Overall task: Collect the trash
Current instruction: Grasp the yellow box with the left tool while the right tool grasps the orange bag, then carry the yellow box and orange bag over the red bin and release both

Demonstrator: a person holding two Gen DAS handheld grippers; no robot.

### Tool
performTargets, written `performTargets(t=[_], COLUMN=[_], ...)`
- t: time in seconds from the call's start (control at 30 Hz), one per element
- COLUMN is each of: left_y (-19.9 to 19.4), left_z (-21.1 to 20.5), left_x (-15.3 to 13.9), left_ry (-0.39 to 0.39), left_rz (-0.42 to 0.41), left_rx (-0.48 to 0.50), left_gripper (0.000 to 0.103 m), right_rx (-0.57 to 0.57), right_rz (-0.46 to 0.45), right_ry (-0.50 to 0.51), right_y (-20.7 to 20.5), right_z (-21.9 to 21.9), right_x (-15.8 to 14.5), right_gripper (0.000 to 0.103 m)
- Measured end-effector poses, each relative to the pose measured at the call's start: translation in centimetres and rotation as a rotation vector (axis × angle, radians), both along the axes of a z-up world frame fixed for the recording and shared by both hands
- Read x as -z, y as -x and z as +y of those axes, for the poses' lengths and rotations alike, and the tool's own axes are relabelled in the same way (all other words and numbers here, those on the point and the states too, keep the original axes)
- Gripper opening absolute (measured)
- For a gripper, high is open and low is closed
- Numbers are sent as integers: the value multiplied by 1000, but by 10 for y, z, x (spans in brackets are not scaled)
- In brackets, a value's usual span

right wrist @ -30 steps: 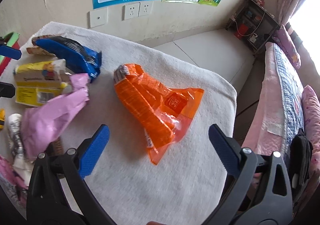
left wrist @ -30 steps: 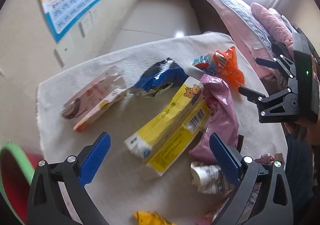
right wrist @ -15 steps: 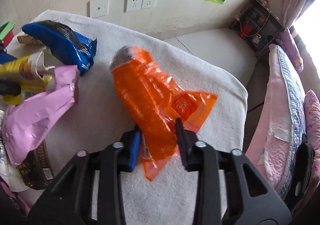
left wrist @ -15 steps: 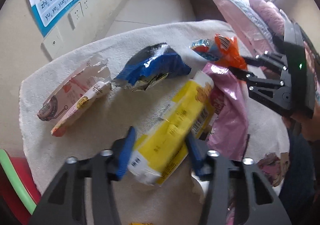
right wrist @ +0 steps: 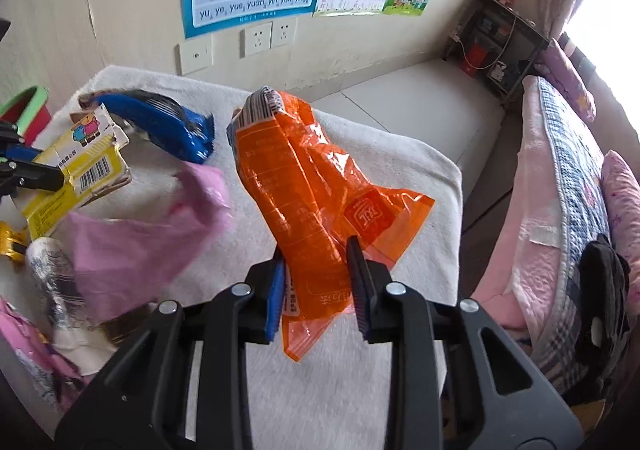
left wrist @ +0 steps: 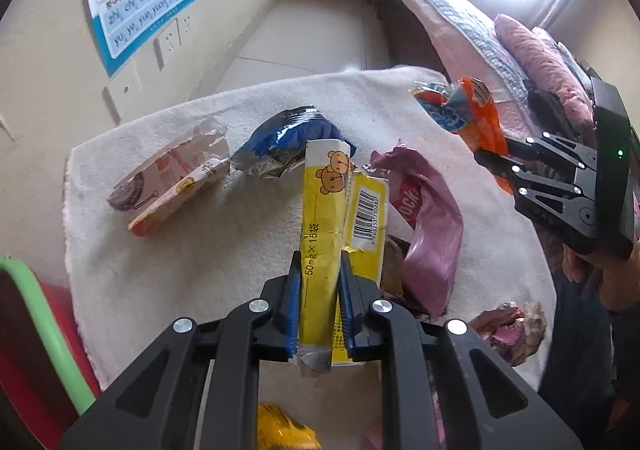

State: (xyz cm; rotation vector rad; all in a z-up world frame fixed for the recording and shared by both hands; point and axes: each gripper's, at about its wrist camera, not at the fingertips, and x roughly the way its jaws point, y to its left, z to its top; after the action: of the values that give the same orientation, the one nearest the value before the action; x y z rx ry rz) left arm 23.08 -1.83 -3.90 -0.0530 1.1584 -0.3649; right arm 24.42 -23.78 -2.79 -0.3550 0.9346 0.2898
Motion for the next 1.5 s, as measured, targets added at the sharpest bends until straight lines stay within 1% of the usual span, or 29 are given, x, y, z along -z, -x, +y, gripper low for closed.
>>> performTargets(t=[0.1, 0.2, 0.37, 0.57, 0.7, 0.83, 1.17, 1.37, 1.5], left_y=[12, 23, 45, 68, 85, 96, 119, 129, 136], left_z=[0, 0, 6, 11, 12, 14, 37, 56, 76], left_x=[-11, -22, -37, -52, -66, -74, -87, -92, -96], left_ry=[-3, -7, 14, 16, 19, 18, 9, 5, 3], left_rz=[-19, -39, -65, -102, -142, -162, -208, -227, -241], left_rx=[-13, -29, -66, -98, -115, -127, -195, -243, -284], left_gripper=[14, 14, 14, 14, 14, 14, 14, 14, 14], right_rx=[15, 16, 25, 63, 80, 73, 38, -7, -44], right_rz=[-17, -22, -26, -24, -35, -50, -80, -85, -79], right_ry=[-32, -53, -75, -125, -135, -130, -134, -147, -162], right_y=[11, 19, 39, 62, 73, 82, 98, 102, 102], right_z=[-1, -1, 2, -3, -5, 1, 25, 52, 75], right_x=[-16, -25, -34, -46, -57, -65, -85, -93, -95], right_gripper=[28, 28, 28, 28, 28, 28, 29, 28, 29])
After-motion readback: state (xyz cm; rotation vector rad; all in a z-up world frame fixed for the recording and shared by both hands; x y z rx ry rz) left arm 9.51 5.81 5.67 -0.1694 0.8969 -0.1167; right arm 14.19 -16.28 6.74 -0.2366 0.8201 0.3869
